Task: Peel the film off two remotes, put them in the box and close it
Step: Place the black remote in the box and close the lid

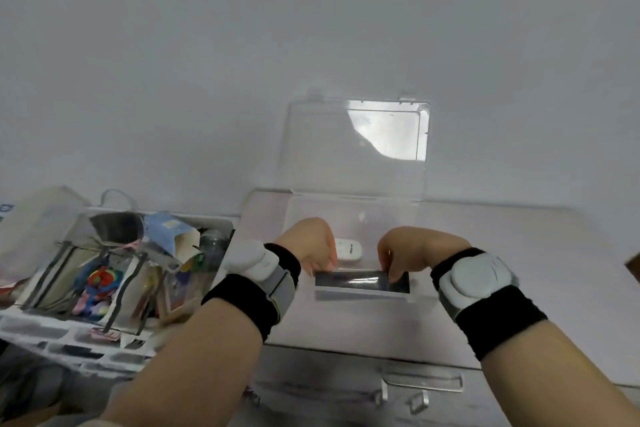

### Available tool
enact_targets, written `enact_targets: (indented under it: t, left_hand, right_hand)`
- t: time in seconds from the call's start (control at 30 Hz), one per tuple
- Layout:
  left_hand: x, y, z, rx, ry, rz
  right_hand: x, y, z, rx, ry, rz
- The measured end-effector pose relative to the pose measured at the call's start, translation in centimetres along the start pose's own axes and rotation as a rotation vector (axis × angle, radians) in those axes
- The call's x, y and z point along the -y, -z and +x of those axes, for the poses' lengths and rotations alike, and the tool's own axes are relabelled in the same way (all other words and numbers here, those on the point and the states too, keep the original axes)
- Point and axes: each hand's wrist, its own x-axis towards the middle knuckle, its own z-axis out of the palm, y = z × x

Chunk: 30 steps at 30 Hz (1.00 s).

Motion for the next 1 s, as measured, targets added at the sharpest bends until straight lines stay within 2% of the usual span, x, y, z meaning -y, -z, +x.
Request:
enact_targets:
  t: [0.1, 0.17, 0.3, 0.43, 0.5, 0.57, 0.7, 0.77, 0.8, 0.87, 1.0]
  left_hand:
    - [0.5, -1.3, 0.9, -0.049, -0.03, 0.19]
    - [0.7, -2.0, 1.1, -0.081, -0.03, 0.228]
    - [1.2, -2.2, 1.1, -0.087, -0.054, 0.209]
    - [1.1, -1.4, 0.7, -0.108, -0.063, 0.023]
    - [0.9, -0.4, 0.3, -0.201, -0.112, -0.066]
    - [0.7, 0.7, 0.1, -0.375, -0.164, -0.205]
    - [0.2, 2.8, 0.0, -0.771, -0.199, -0.46]
    - [0.3, 3.4, 0.2, -0.86, -0.173, -0.486]
    - [0.3, 3.7, 0.3, -0.867, -0.139, -0.498]
    - [0.4, 4.3, 0.8, -0.828, -0.056, -0.552]
    - [0.1, 4.8, 2.0, -0.731, 0.008, -0.699]
  right_hand:
    - [0.8, -1.2, 0.2, 0.007, -0.043, -0.039]
    - [1.0, -1.9, 0.4, -0.002, -0.049, -0.038]
    - [1.0, -2.4, 0.6, -0.01, -0.059, -0.028]
    - [1.1, -1.5, 0.4, -0.081, -0.049, 0.034]
    - [1.0, -0.5, 0.1, -0.17, -0.022, 0.135]
    - [0.9, 0.4, -0.2, -0.299, -0.007, 0.205]
    - [0.1, 1.9, -0.7, -0.745, -0.09, 0.338]
    - [-0.3, 2.3, -0.4, -0.949, -0.146, 0.393]
    - [-0.5, 2.6, -0.2, -0.999, -0.181, 0.424]
    - [-0.9, 3.2, 0.1, -0.976, -0.266, 0.568]
    - [-1.2, 3.8, 0.9, -0.801, -0.276, 1.099]
